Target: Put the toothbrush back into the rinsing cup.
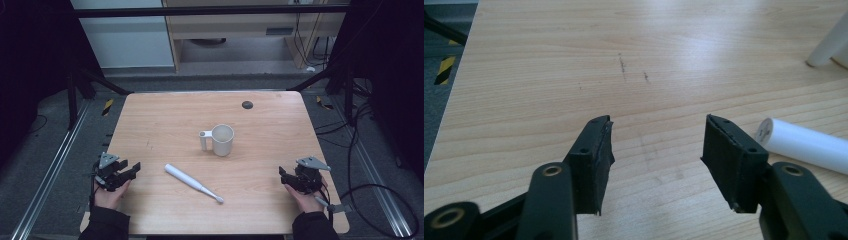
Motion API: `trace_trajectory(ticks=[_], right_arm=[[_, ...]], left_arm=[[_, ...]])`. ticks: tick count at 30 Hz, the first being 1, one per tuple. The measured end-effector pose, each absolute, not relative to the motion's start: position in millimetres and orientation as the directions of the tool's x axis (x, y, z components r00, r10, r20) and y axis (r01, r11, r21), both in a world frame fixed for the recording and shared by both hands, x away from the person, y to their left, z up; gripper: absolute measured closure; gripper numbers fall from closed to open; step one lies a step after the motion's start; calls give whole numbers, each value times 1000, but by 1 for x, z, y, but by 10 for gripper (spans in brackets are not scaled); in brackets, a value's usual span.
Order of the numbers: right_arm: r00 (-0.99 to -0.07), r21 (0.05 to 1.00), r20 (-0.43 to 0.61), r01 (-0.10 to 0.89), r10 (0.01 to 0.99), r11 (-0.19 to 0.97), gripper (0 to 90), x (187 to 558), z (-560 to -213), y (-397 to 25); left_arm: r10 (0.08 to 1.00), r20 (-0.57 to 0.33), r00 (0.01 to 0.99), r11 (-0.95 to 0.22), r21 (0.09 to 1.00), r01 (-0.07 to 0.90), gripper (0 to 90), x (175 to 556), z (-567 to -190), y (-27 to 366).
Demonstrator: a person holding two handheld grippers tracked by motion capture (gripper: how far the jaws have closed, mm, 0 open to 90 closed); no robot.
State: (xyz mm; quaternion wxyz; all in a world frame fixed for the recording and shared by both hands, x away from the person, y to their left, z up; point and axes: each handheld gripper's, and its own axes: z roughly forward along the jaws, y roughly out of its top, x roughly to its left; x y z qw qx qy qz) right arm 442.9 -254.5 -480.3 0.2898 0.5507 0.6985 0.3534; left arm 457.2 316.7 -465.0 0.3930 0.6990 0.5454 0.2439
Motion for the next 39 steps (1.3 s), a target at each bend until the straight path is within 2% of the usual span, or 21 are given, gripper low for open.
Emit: trace_trajectory(ticks=[8,21,31,39], right_arm=[[-261,814,-18,557,965,166,292,436,-477,-249],[-283,830,-26,528,959,178,383,431,-472,-241],[-299,821,-28,537,954,193,408,432,-474,-238],[-322,816,-33,538,946,212,415,433,-476,-234]], left_arm=[[949,-93,303,-99,821,562,541,453,-457,311],[898,-81,432,-193,811,553,764,458,-441,284],[865,-43,501,-267,805,530,859,470,-431,260],[840,-37,542,-313,784,537,887,482,-434,243]])
